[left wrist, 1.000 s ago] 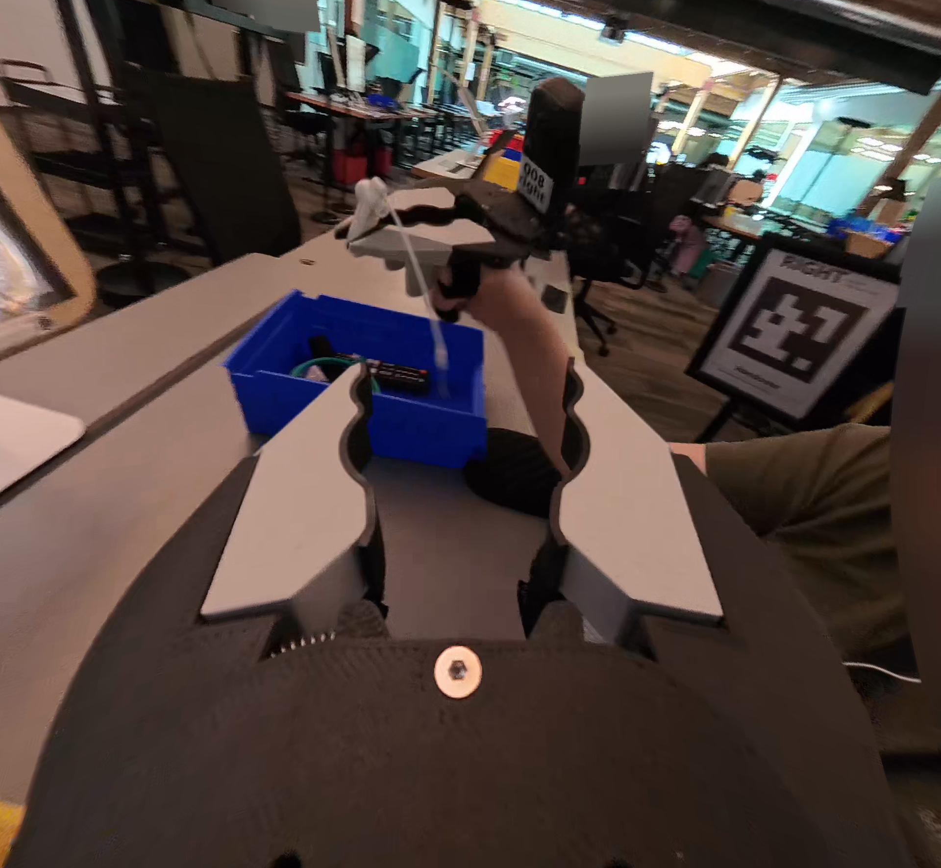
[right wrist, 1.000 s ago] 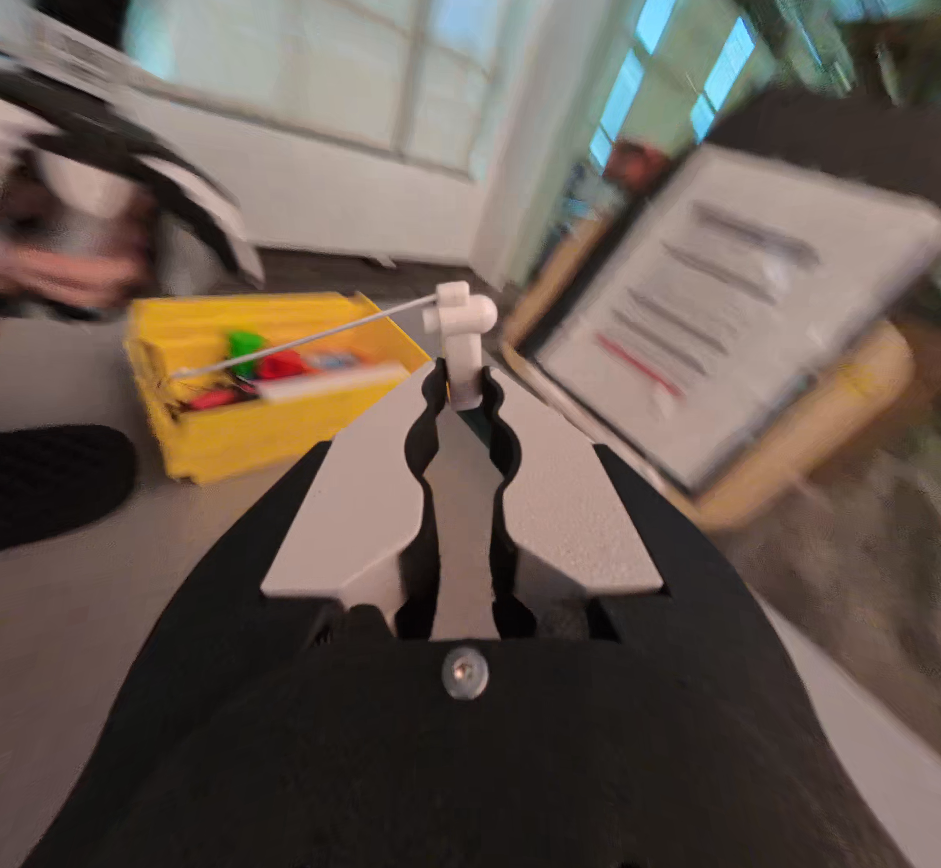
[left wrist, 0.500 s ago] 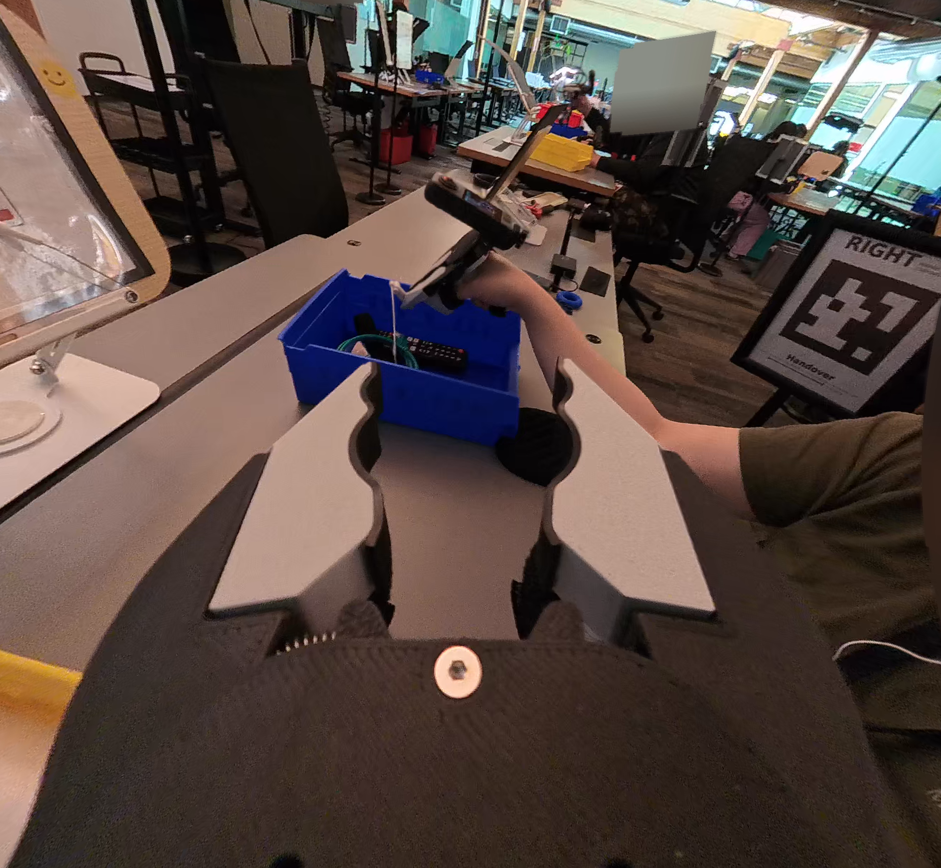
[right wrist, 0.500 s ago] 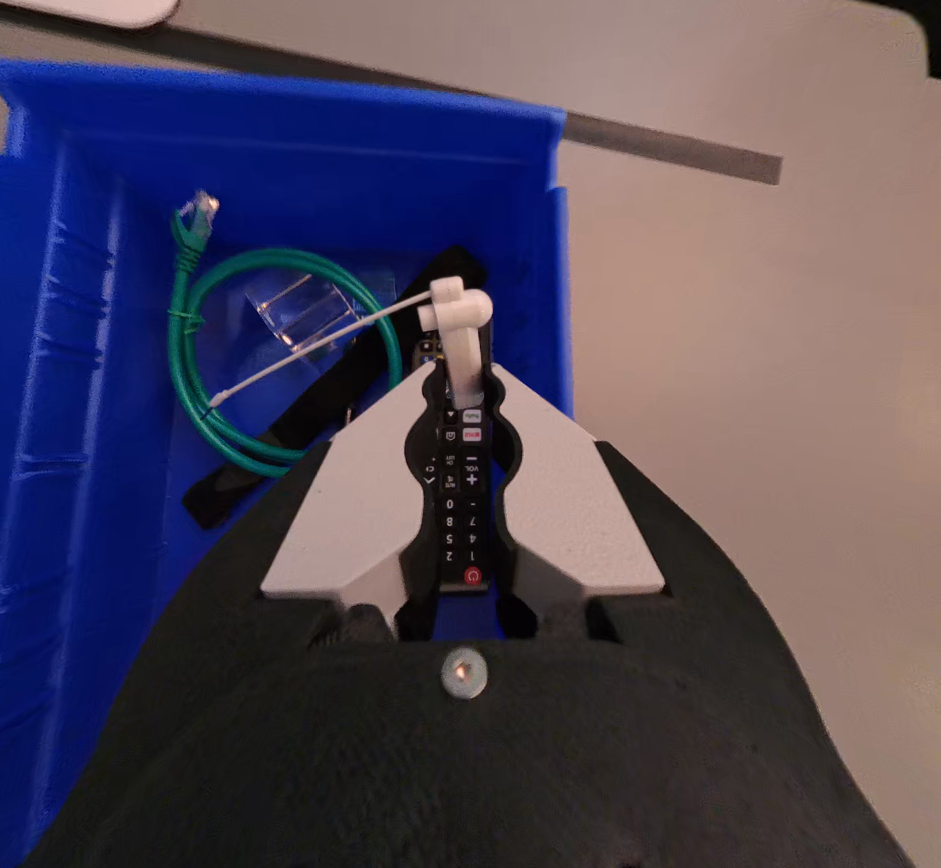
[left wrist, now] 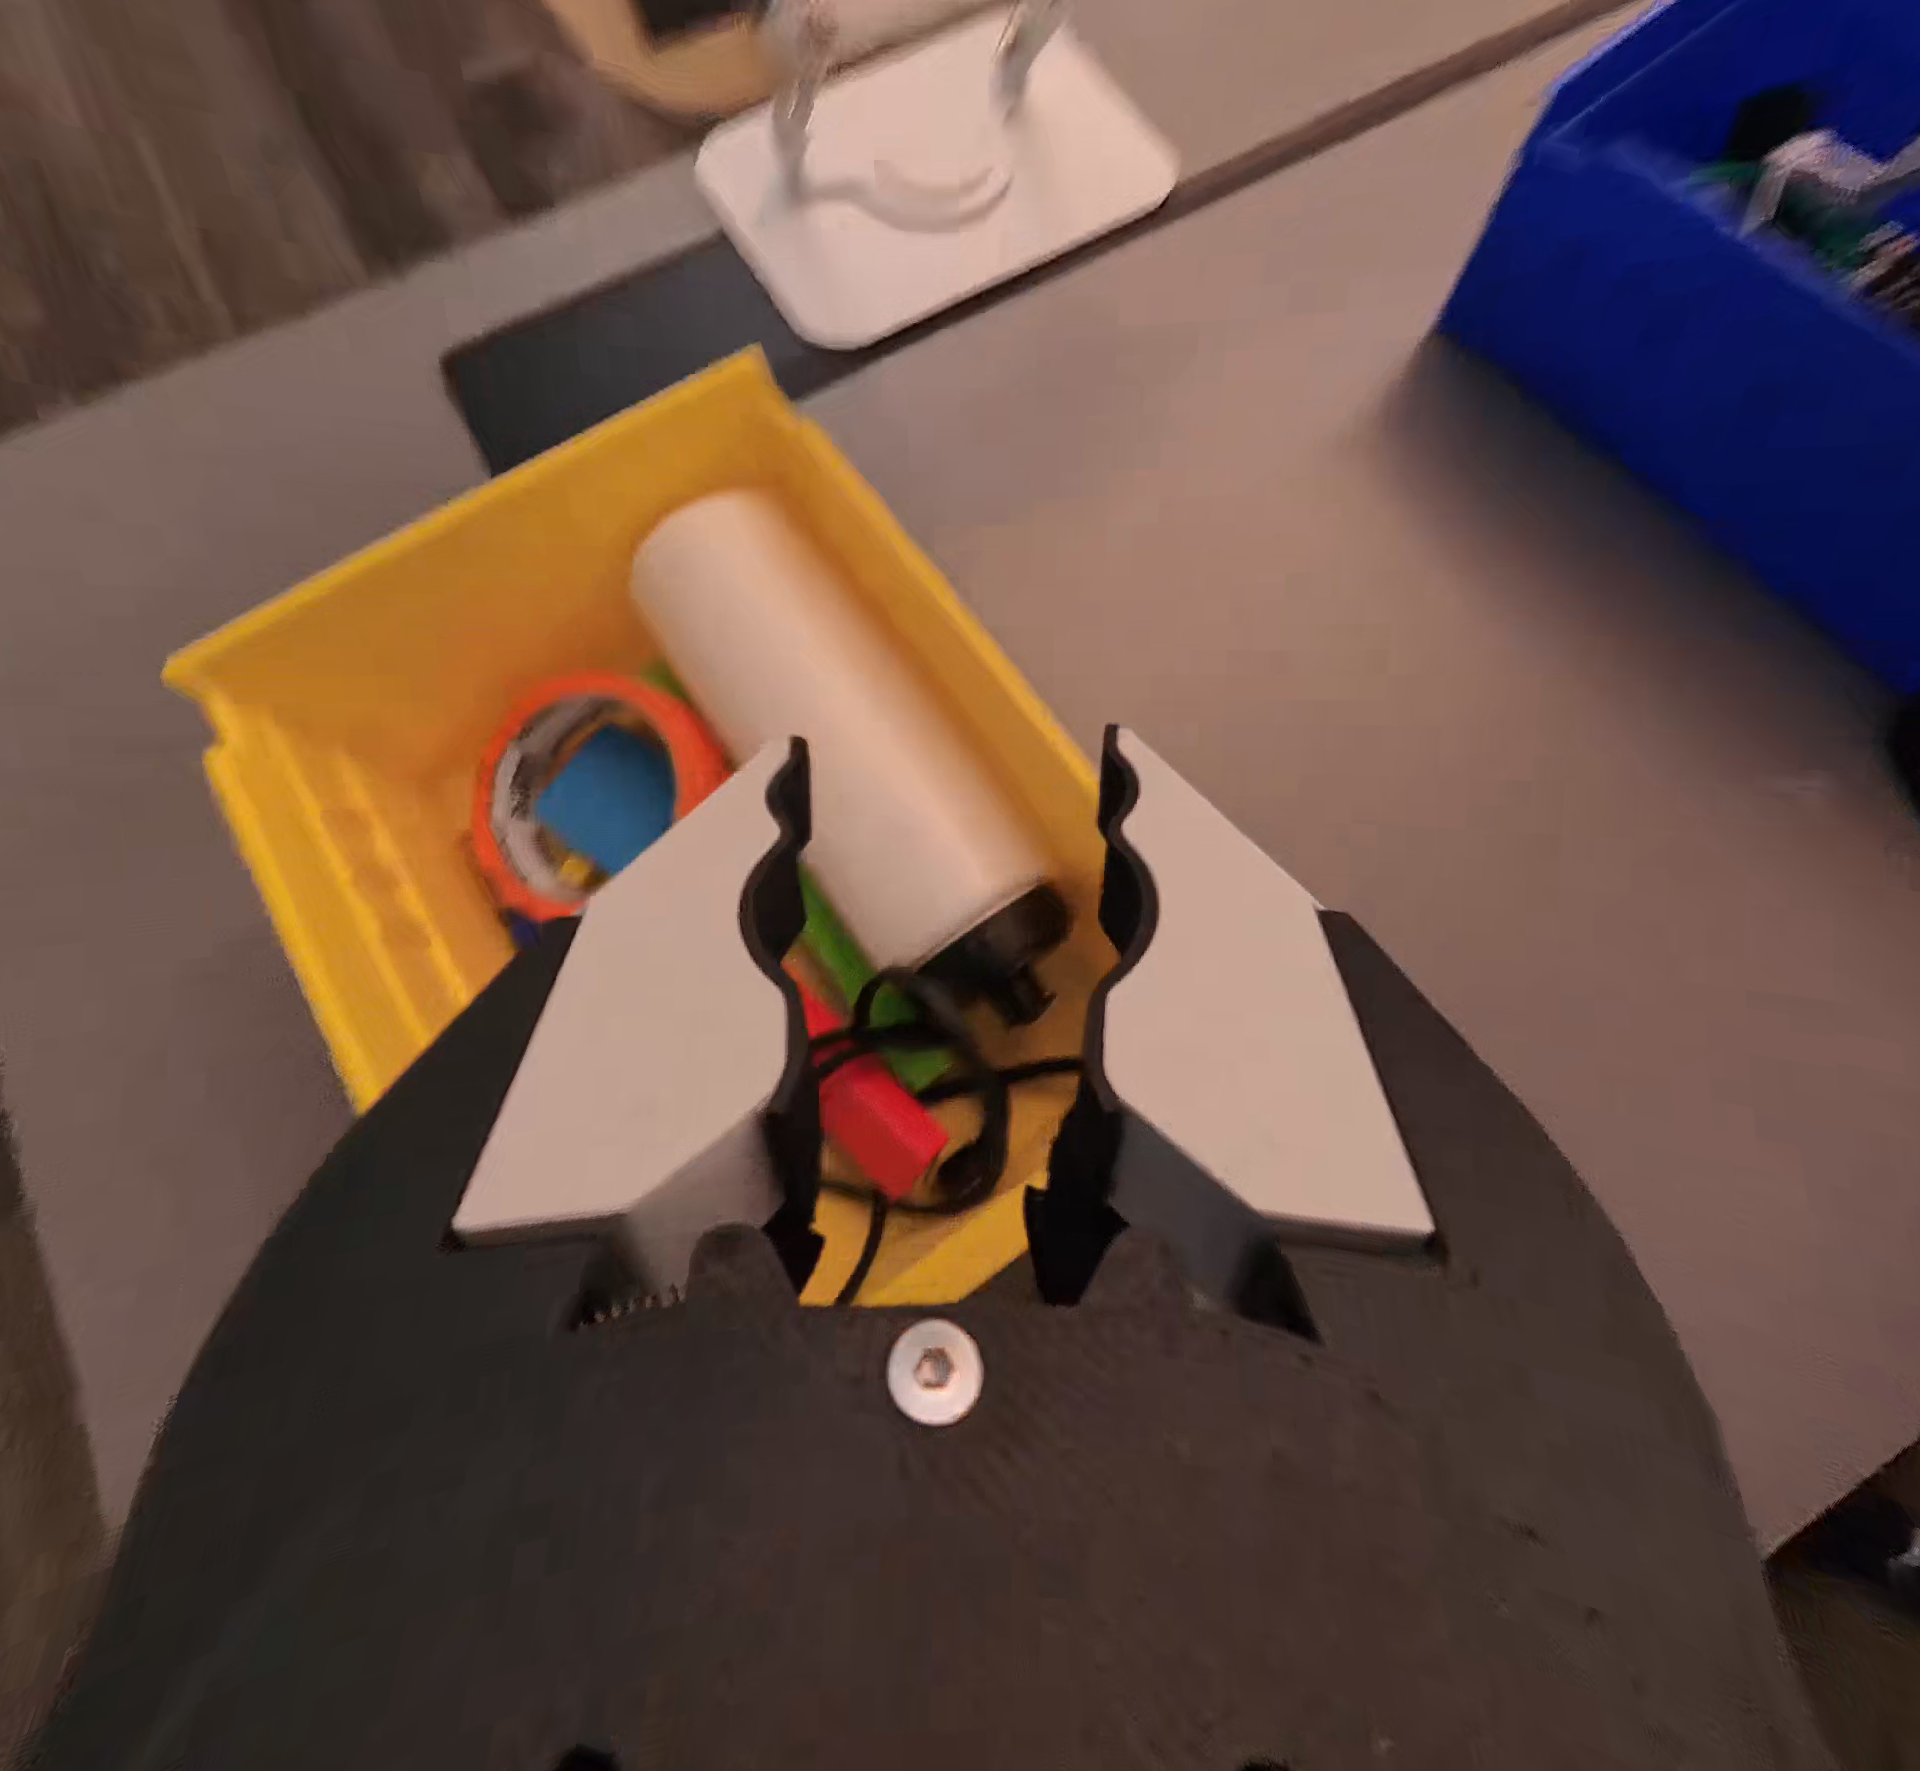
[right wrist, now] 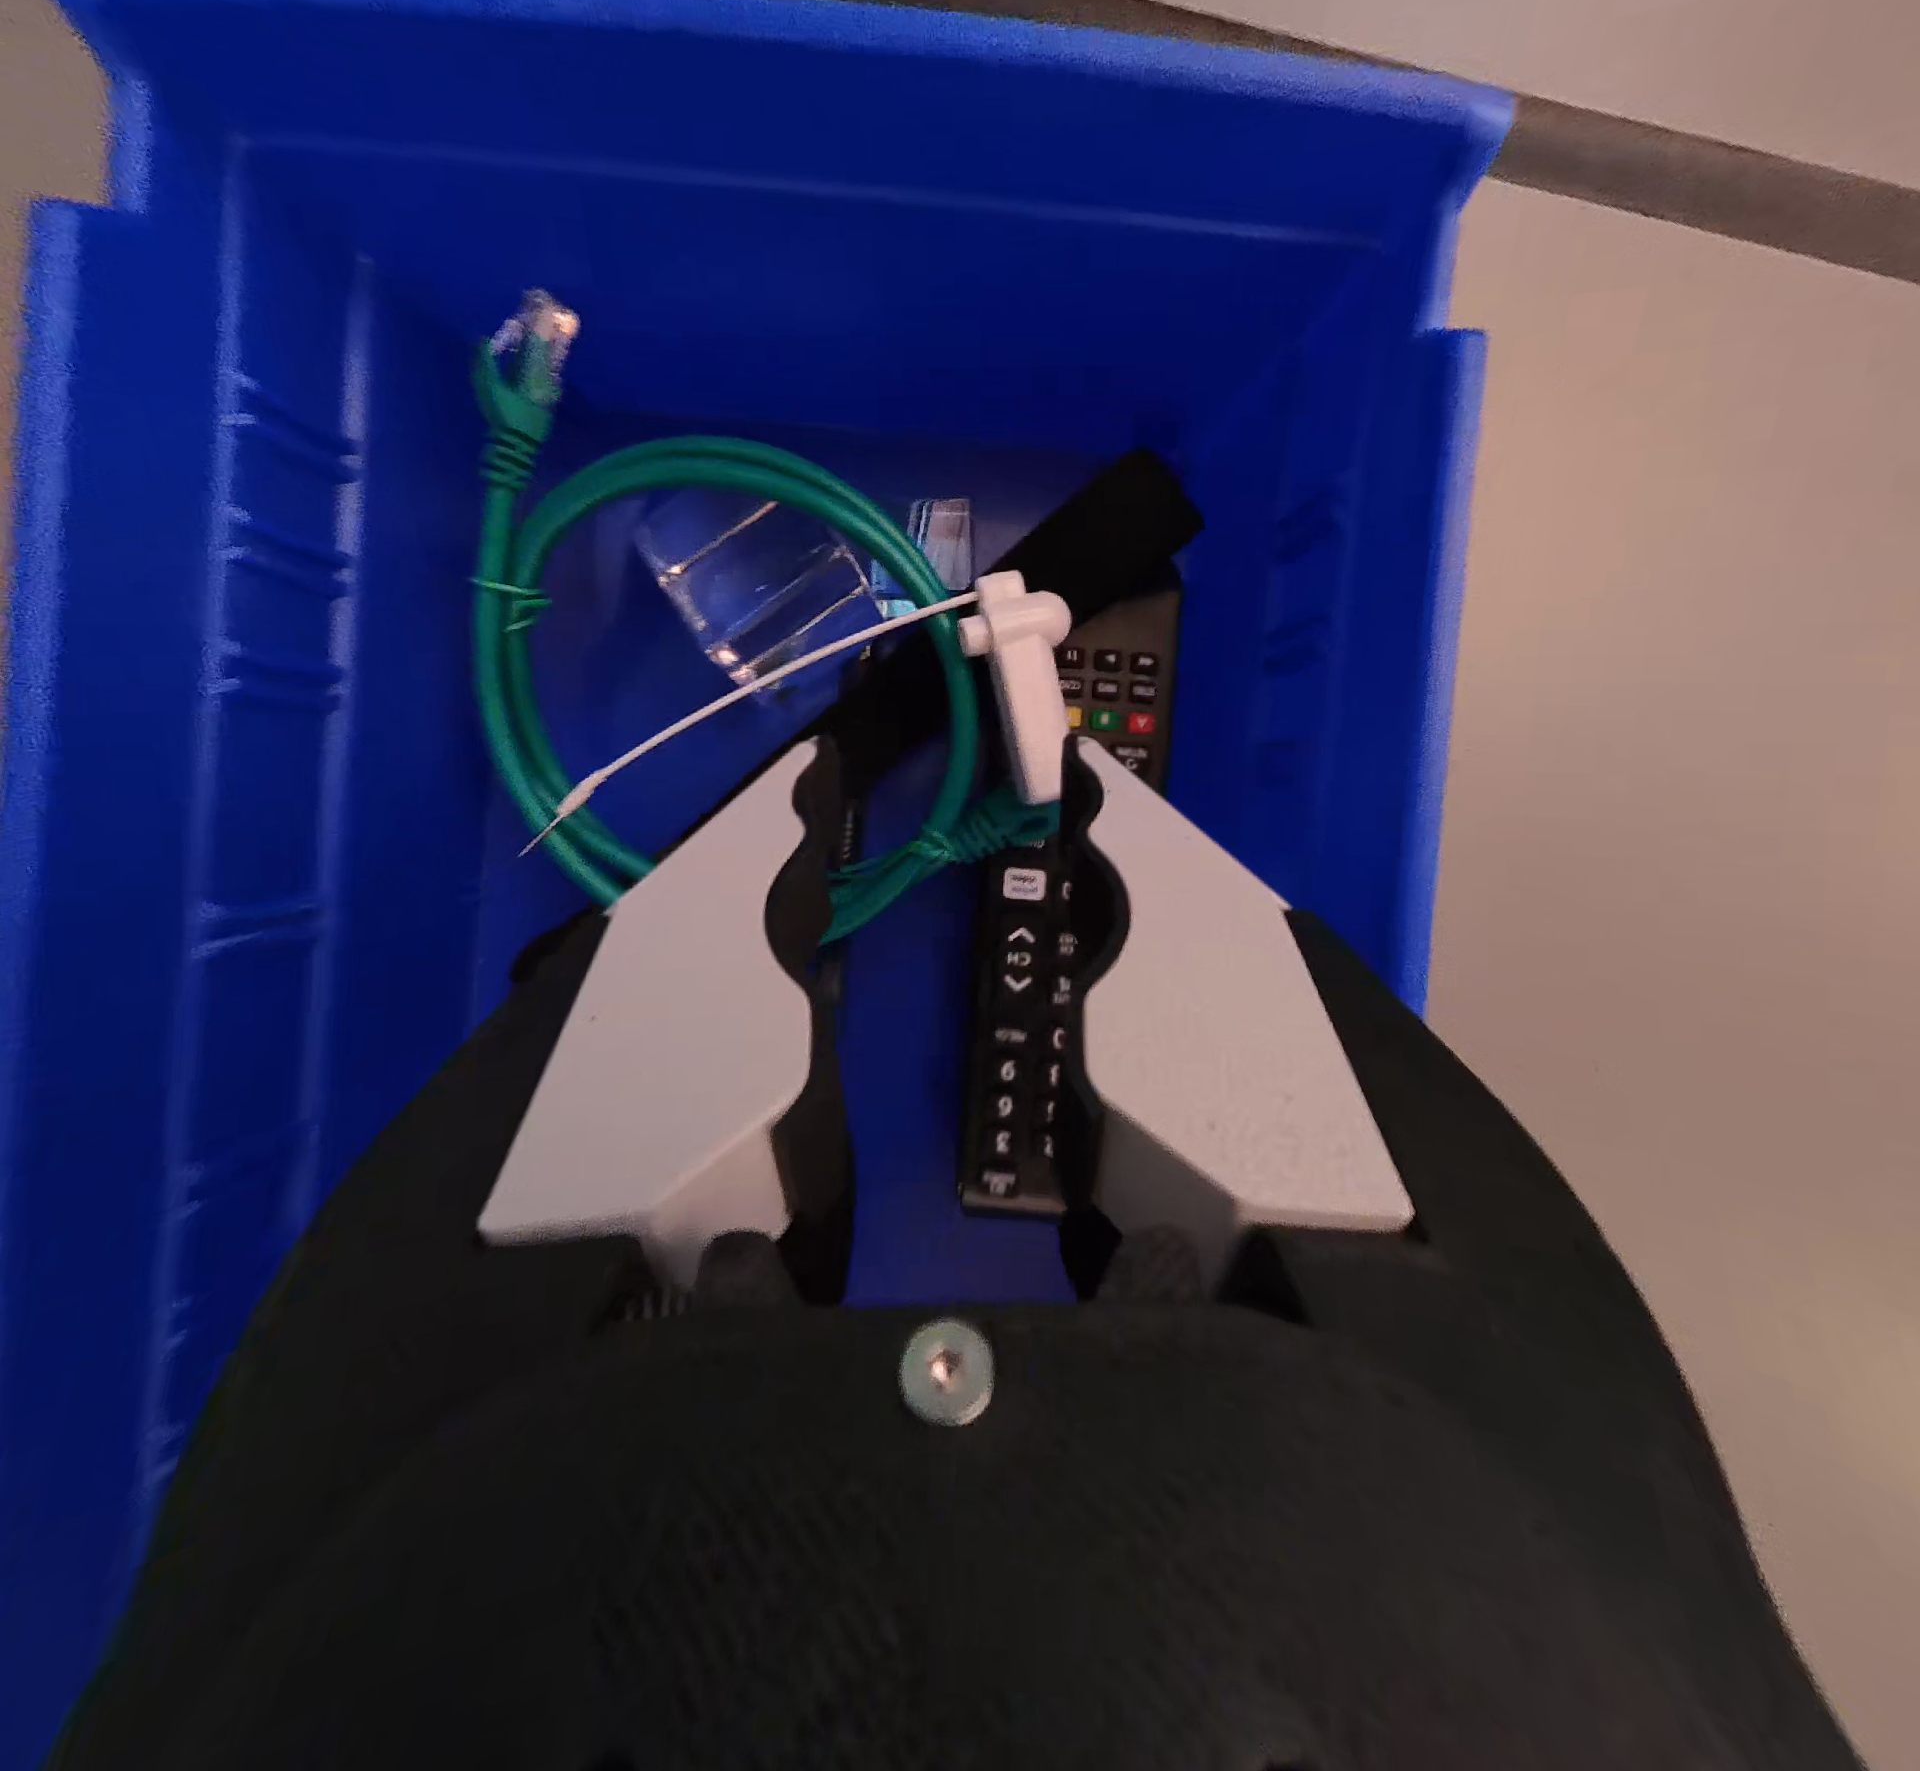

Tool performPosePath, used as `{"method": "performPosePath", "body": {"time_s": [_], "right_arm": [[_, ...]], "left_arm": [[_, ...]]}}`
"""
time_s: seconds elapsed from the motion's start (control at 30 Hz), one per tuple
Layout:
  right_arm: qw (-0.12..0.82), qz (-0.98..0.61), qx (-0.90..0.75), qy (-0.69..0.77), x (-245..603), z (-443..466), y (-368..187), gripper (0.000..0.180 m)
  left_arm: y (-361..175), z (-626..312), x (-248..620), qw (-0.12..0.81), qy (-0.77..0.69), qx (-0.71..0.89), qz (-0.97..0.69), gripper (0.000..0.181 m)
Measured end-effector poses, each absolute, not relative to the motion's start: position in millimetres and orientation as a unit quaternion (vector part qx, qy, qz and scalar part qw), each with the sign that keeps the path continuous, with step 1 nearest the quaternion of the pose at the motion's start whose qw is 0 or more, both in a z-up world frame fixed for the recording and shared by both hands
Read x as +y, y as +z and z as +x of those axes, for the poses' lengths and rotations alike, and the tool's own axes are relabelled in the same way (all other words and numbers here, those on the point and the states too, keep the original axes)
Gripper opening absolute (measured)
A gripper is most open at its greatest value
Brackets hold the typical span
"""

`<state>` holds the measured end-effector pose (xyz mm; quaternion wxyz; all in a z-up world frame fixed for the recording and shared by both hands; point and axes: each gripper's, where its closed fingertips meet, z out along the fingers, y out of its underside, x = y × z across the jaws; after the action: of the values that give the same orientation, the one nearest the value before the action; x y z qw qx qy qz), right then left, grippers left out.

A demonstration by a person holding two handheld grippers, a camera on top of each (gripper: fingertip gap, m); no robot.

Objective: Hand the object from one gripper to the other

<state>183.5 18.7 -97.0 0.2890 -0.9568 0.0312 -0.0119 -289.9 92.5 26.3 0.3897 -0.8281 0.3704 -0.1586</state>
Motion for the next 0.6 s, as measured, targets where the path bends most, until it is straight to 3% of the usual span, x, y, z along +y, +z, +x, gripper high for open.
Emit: {"method": "performPosePath", "body": {"time_s": [0.13,0.33,0.6], "right_arm": [[0.345,-0.938,0.023,-0.012,14.7,175.8,-55.8,0.044],[0.419,-0.908,-0.007,-0.02,11.0,156.1,-4.4,0.043],[0.406,-0.912,-0.043,-0.035,12.6,144.6,-6.5,0.044]], "left_arm": [[-16.3,-336.4,120.2,0.326,-0.06,0.327,-0.885,0.043],[-64.1,-370.1,142.7,0.26,0.01,0.31,-0.914,0.062],[-91.7,-394.7,149.3,0.205,0.14,0.359,-0.9,0.057]]}}
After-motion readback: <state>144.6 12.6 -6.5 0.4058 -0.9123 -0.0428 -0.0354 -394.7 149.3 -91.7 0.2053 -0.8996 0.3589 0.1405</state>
